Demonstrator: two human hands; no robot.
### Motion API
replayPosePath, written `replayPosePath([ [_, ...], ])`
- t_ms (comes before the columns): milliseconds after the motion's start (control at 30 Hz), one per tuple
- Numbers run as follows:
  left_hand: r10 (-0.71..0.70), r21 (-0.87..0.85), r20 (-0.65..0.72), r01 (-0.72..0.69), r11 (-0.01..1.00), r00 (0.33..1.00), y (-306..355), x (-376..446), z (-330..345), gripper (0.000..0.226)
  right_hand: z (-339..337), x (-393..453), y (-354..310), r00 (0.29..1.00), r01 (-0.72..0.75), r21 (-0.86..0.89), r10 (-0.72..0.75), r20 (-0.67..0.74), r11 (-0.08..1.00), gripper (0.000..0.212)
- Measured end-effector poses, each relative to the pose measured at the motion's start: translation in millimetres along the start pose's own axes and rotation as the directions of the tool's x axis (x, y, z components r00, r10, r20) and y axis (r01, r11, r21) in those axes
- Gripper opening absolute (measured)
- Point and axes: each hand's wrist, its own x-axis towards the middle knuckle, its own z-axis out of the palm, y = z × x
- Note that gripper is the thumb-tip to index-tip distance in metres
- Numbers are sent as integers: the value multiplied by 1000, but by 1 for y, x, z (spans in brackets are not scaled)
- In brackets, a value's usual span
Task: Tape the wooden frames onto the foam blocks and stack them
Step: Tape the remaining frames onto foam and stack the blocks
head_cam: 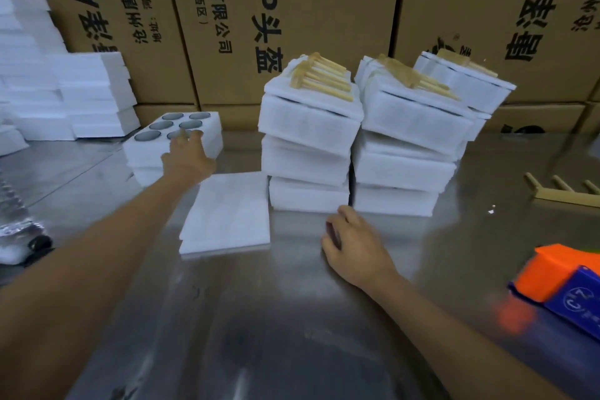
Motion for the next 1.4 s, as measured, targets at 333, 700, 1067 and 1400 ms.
replayPosePath([
  [333,-82,310,-73,100,945,994,-18,51,16,61,9,6,8,996,63,-58,-66,-52,996,33],
  [700,31,-94,-469,-85,992,883,18,-16,-8,52,5,5,7,996,65,-58,-68,-55,996,27],
  [1067,96,-319,-663,-396,861,742,93,-141,-75,52,-24,-11,-12,979,-186,437,203,7,880,21],
  [1400,396,-48,-728,-617,785,560,166,-231,-74,46,-209,-36,-60,955,109,908,211,-209,404,51],
])
